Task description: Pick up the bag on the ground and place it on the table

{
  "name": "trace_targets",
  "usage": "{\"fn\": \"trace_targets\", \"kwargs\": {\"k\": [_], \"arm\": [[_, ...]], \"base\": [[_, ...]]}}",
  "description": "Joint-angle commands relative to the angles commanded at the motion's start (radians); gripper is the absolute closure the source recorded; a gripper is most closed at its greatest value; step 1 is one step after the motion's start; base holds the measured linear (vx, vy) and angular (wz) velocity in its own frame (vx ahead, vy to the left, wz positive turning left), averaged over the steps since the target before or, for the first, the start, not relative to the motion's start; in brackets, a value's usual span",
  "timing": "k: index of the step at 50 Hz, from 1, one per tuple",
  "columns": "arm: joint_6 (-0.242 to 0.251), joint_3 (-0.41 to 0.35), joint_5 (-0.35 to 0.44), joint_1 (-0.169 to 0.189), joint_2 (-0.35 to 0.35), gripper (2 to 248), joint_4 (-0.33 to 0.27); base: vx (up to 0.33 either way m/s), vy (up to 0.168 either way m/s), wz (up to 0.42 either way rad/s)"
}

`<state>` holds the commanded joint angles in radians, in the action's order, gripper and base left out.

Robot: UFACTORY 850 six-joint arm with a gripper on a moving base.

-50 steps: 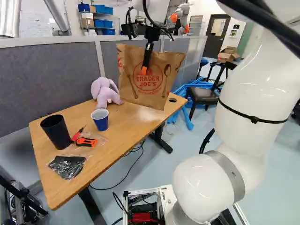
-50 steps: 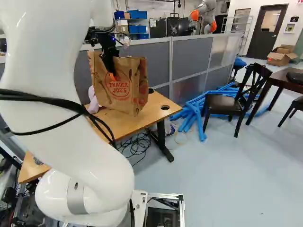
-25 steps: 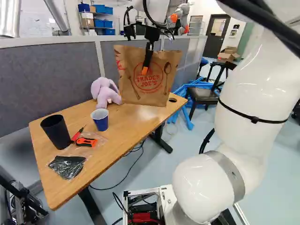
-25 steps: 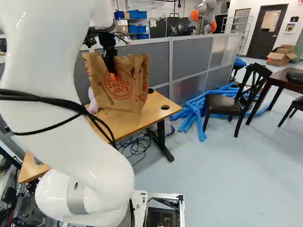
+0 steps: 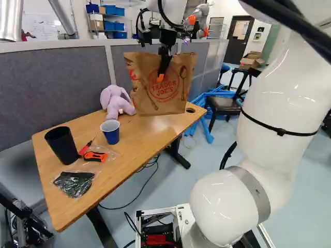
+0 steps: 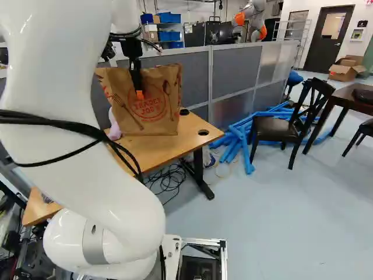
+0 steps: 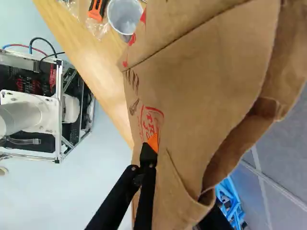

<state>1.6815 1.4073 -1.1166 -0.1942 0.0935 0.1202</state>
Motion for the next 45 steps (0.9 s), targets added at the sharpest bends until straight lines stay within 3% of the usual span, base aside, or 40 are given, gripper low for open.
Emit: {"fn": "trace_targets", "kwargs": {"k": [32,45], "arm": [[0.334,0.0,0.0,0.0,0.0,232,0.0],[0.366,-0.006,0.0,0.0,0.016,232,0.0]], "base": [[0.0,0.0,0.0],[0.0,0.0,0.0]]}}
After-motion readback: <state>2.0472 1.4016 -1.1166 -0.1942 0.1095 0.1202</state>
